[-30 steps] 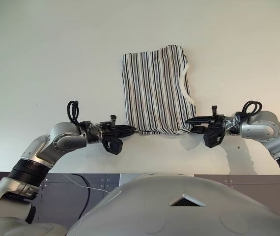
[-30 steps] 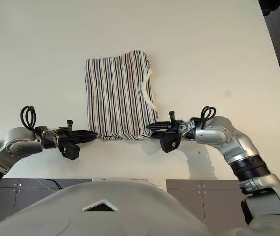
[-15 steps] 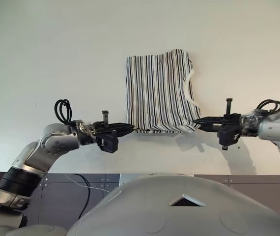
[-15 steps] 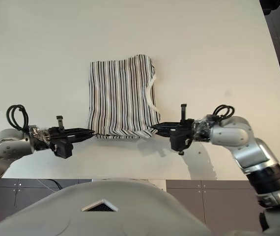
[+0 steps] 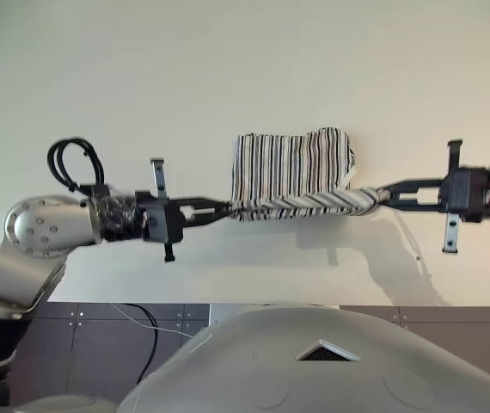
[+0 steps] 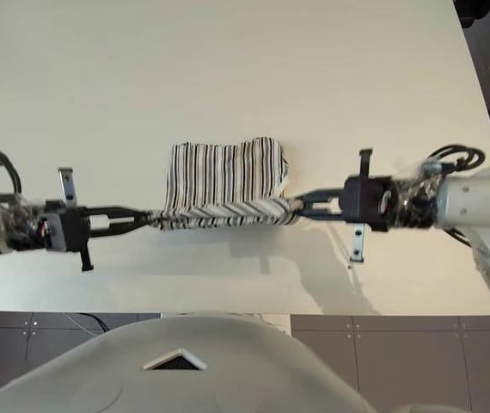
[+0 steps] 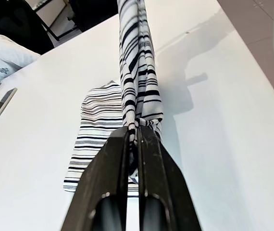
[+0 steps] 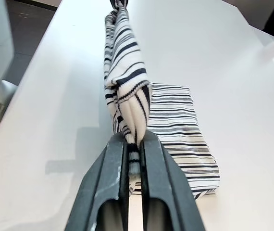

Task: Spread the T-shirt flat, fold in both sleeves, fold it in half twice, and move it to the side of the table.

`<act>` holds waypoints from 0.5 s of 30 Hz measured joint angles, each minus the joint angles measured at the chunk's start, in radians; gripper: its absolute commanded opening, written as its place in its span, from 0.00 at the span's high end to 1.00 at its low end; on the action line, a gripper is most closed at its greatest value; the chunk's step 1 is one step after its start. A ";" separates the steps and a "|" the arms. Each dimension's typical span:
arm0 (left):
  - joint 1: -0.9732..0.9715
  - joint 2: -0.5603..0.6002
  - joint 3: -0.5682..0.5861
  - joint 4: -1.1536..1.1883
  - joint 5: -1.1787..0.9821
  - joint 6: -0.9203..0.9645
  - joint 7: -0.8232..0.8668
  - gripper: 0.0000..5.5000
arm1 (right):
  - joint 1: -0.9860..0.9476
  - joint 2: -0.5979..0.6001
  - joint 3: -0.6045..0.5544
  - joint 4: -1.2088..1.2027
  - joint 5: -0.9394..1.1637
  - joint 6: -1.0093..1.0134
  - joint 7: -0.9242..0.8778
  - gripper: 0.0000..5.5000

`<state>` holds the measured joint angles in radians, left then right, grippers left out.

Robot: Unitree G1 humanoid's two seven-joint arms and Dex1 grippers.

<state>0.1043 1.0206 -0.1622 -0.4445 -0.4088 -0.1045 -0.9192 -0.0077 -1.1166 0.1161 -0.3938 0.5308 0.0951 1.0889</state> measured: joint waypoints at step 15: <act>-0.379 -0.383 -0.127 0.655 0.241 -0.030 -0.056 0.98 | -0.495 0.462 0.222 0.852 -0.369 -0.109 0.122 0.98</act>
<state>-0.2750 0.6378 -0.2889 0.2109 -0.1676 -0.1348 -0.9749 -0.5024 -0.6547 0.3378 0.4579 0.1618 -0.0141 1.2110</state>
